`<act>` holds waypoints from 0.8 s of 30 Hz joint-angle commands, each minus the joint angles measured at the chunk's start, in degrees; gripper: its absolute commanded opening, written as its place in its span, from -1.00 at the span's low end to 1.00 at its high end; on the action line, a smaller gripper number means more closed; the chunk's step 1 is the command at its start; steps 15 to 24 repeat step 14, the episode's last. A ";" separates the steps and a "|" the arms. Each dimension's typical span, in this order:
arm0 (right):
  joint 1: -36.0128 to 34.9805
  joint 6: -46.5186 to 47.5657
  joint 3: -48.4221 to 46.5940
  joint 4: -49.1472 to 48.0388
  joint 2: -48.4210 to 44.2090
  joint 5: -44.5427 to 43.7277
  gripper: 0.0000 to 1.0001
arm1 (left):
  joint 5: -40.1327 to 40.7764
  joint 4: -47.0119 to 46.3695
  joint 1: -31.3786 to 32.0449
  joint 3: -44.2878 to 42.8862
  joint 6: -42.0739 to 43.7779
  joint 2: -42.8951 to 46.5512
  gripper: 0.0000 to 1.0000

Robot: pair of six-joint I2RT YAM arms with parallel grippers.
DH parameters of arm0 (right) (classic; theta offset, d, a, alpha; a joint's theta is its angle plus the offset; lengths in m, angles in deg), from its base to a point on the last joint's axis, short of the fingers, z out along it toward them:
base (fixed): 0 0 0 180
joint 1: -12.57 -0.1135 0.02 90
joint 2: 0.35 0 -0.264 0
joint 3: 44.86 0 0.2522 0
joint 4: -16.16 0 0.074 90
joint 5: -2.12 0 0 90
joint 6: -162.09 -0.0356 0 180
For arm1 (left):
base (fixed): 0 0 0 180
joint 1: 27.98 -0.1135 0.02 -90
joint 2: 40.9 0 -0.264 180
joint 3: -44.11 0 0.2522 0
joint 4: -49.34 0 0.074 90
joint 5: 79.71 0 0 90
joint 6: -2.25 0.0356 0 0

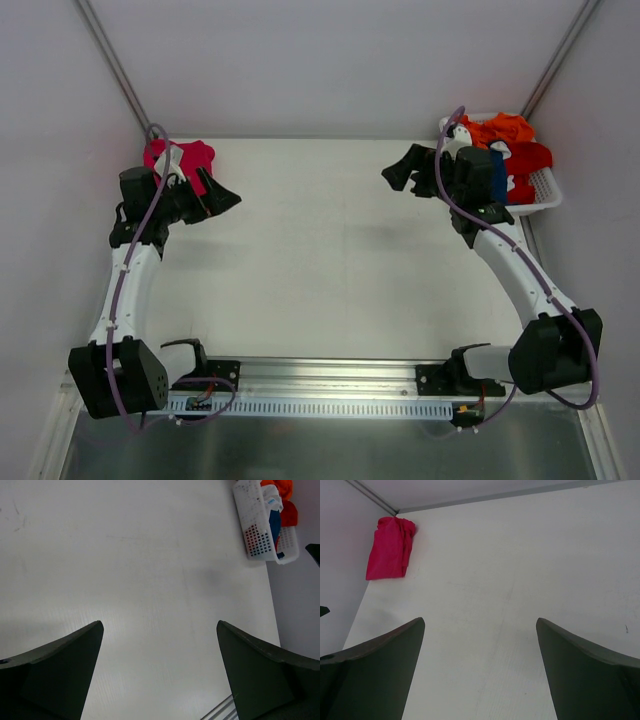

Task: Fold and stack the t-shirts
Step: Reset both grippers

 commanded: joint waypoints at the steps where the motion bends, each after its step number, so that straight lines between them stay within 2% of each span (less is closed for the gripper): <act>1: -0.28 1.21 -2.17 -0.90 -1.04 1.77 0.99 | -5.59 -0.43 -0.56 -3.70 0.85 0.09 0.98; 24: -0.28 1.65 -0.67 -0.19 -2.62 -1.39 0.99 | -3.76 -0.52 -0.92 -2.48 2.45 3.07 0.98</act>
